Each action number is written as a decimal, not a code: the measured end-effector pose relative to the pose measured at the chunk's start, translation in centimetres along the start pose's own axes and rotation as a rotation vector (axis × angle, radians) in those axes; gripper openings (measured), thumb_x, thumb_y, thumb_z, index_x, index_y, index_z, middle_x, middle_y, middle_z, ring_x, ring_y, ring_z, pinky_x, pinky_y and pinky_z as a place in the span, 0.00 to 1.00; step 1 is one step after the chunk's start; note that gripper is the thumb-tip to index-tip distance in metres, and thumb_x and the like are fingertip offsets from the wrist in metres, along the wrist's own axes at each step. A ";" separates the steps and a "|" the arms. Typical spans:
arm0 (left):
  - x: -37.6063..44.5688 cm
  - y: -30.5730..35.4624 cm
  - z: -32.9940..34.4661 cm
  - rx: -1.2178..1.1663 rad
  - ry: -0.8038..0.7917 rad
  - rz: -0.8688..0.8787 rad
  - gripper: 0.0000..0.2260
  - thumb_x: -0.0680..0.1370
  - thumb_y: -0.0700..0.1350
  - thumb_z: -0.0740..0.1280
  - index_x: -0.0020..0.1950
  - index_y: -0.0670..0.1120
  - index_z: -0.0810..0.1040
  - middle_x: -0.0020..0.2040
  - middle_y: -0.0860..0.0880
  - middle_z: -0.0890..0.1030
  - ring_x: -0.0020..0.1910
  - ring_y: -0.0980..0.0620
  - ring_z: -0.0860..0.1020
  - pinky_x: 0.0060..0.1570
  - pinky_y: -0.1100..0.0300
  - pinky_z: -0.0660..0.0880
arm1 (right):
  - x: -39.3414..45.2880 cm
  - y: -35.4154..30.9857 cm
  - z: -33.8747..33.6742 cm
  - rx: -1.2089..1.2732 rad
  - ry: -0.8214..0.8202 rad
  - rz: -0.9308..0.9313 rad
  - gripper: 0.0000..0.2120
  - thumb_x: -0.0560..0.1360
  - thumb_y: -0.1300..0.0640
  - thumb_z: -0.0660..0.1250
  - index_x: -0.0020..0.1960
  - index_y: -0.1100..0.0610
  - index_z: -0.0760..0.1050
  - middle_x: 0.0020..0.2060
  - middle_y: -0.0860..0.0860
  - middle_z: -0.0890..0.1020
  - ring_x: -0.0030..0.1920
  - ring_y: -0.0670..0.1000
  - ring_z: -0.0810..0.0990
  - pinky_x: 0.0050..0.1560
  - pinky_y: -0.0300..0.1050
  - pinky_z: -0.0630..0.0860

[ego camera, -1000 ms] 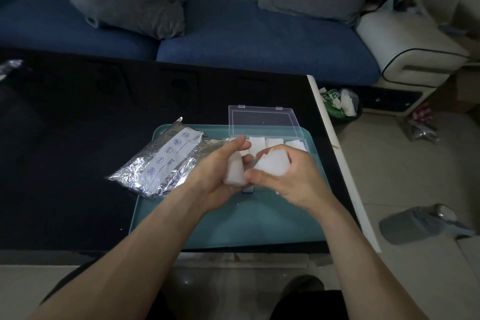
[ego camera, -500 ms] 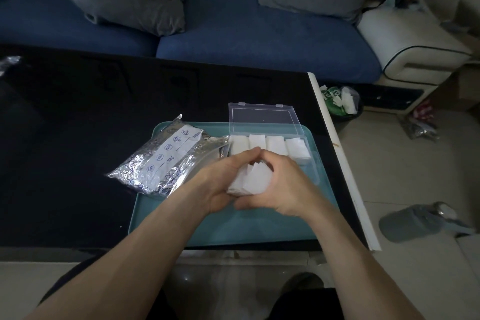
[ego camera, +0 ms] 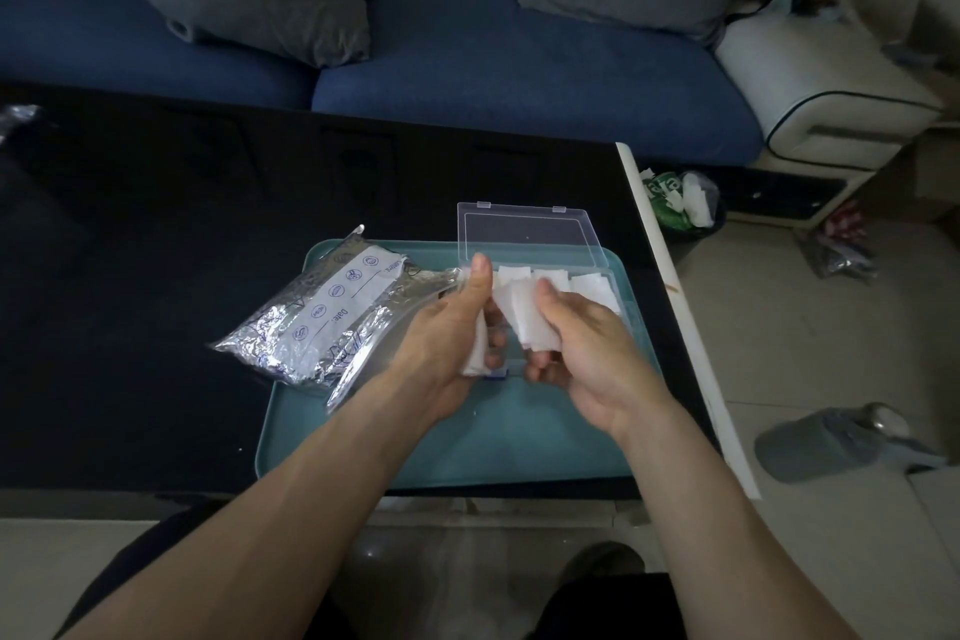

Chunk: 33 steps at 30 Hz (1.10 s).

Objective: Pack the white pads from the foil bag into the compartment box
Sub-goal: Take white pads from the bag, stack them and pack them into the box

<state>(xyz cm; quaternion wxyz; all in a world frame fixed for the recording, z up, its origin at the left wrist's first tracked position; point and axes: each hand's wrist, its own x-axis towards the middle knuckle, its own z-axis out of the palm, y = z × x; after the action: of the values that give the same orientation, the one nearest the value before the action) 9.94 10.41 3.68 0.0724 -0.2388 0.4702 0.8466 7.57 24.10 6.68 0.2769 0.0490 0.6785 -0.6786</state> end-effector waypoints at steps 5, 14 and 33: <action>0.3 -0.4 0.1 -0.012 0.004 -0.025 0.43 0.61 0.72 0.71 0.62 0.41 0.80 0.52 0.41 0.84 0.41 0.44 0.82 0.31 0.57 0.76 | -0.1 0.1 0.2 0.065 -0.047 0.032 0.11 0.80 0.60 0.67 0.61 0.62 0.76 0.46 0.56 0.85 0.36 0.50 0.84 0.35 0.42 0.80; -0.5 -0.2 1.2 -0.043 0.029 0.067 0.15 0.76 0.45 0.73 0.56 0.37 0.76 0.44 0.40 0.81 0.37 0.46 0.80 0.30 0.58 0.76 | 0.3 1.3 1.1 -0.179 0.143 -0.164 0.06 0.77 0.54 0.73 0.44 0.55 0.84 0.36 0.47 0.86 0.35 0.42 0.81 0.33 0.35 0.74; -1.7 1.5 0.5 0.062 -0.279 -0.234 0.09 0.76 0.39 0.69 0.40 0.47 0.86 0.38 0.47 0.79 0.37 0.51 0.77 0.41 0.58 0.76 | -0.1 0.8 -1.8 -0.788 -0.203 -0.504 0.47 0.62 0.46 0.84 0.75 0.39 0.64 0.64 0.38 0.77 0.66 0.36 0.72 0.61 0.32 0.70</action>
<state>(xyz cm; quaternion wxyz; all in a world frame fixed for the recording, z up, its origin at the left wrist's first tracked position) 10.72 10.18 5.82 0.2421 -0.1696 0.4506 0.8423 7.44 25.89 5.87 0.1658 -0.2923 0.8445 -0.4169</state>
